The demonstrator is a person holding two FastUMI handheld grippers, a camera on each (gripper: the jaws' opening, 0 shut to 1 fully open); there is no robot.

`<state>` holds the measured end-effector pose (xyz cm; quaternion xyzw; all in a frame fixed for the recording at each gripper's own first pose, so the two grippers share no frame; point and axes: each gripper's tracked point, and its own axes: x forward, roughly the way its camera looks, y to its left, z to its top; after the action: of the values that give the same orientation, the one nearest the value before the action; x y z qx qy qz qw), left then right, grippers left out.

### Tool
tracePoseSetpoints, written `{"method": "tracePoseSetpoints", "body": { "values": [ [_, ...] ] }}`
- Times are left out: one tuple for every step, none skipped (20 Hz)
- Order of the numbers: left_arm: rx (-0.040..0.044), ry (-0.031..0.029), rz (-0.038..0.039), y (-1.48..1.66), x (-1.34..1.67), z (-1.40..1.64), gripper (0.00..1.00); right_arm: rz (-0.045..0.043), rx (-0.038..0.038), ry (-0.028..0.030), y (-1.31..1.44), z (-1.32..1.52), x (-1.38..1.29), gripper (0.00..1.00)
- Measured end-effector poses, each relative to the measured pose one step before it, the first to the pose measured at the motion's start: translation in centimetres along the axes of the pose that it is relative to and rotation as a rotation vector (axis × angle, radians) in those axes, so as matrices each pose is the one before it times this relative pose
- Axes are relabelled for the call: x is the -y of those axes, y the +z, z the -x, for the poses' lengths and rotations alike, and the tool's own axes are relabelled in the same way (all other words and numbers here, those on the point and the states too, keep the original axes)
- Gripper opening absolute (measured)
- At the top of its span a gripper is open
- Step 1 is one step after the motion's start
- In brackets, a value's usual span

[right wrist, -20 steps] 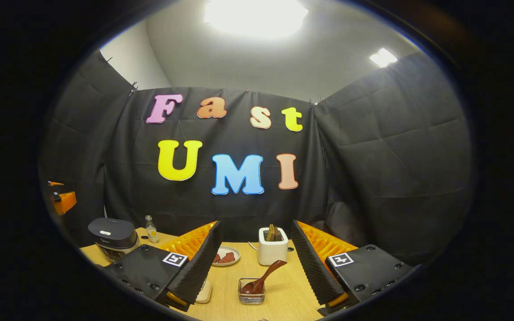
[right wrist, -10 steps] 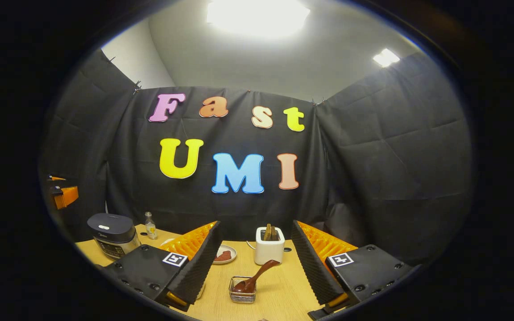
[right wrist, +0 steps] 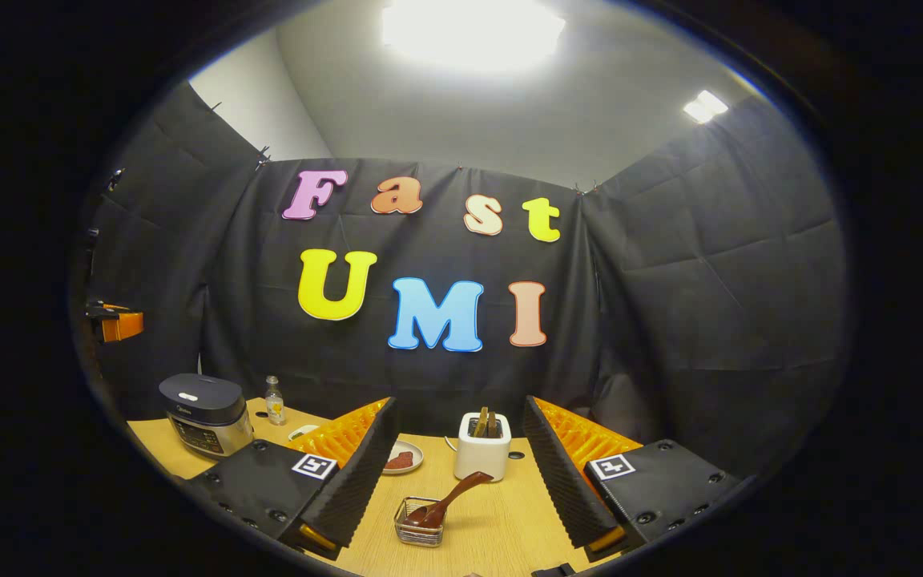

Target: Close the left gripper, press the button to open the rice cooker; take a wooden spoon from the chopstick holder with the right hand, scoop a spoonful of rice and pour it into the rice cooker, then put the wooden spoon back into the chopstick holder.

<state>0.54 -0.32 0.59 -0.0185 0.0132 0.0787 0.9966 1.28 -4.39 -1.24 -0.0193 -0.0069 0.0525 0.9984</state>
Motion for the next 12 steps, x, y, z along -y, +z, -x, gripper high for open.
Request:
{"method": "tracePoseSetpoints", "body": {
  "values": [
    [0.0025, -0.00048, 0.00267, 0.087, -0.65, -0.723, 0.41, 0.00634, -0.00047, 0.00204, -0.105, -0.095, -0.11, 0.97],
    [-0.00538, -0.03528, 0.00755, -0.286, 0.65, -0.771, 0.38, 0.0059, -0.00167, -0.00062, -0.096, -0.135, -0.16, 0.97],
    [-0.00122, -0.01103, 0.002, -0.173, 0.036, -0.564, 0.3, 0.00505, -0.00205, -0.00443, -0.065, -0.122, -0.145, 0.97],
    [0.01228, 0.02004, -0.00483, 0.001, -1.268, -1.025, 0.22, 0.00338, 0.00044, -0.00928, 0.035, -0.129, -0.113, 0.98],
    [0.00294, 0.00495, -0.0059, -0.26, -0.566, -1.177, 0.09, 0.00049, -0.00326, -0.01268, -0.073, -0.187, -0.061, 0.98],
    [-0.00396, -0.01049, 0.00325, -0.246, -0.077, -0.802, 0.04, -0.00444, -0.00091, -0.00961, 0.088, -0.114, -0.203, 0.98],
    [0.00015, 0.00024, 0.00505, -0.275, -0.374, -0.769, 0.04, -0.00463, 0.00238, -0.0068, 0.116, -0.153, -0.33, 0.98],
    [-0.00633, -0.00768, 0.00683, -0.348, -0.28, -1.025, 0.0, 0.00173, -0.00163, -0.01047, 0.001, -0.273, -0.197, 0.99],
    [-0.01344, -0.00966, 0.00751, -0.754, -0.321, -0.7, 0.01, 0.00396, -0.00831, -0.01466, -0.328, -0.212, -0.008, 0.97],
    [-0.01185, -0.00196, 0.0054, -0.542, -0.556, -0.907, 0.04, -0.00113, -0.00594, -0.01055, -0.068, -0.152, -0.2, 0.96],
    [-0.01376, -0.0003, 0.00349, -0.71, -0.508, -0.962, 0.01, -0.00365, -0.00073, -0.00669, 0.111, -0.13, -0.337, 0.98],
    [-0.01694, -0.00114, 0.00344, -0.825, -0.314, -0.899, 0.0, 0.00097, -0.00135, -0.00605, 0.023, -0.106, -0.304, 0.96]
  ]
}}
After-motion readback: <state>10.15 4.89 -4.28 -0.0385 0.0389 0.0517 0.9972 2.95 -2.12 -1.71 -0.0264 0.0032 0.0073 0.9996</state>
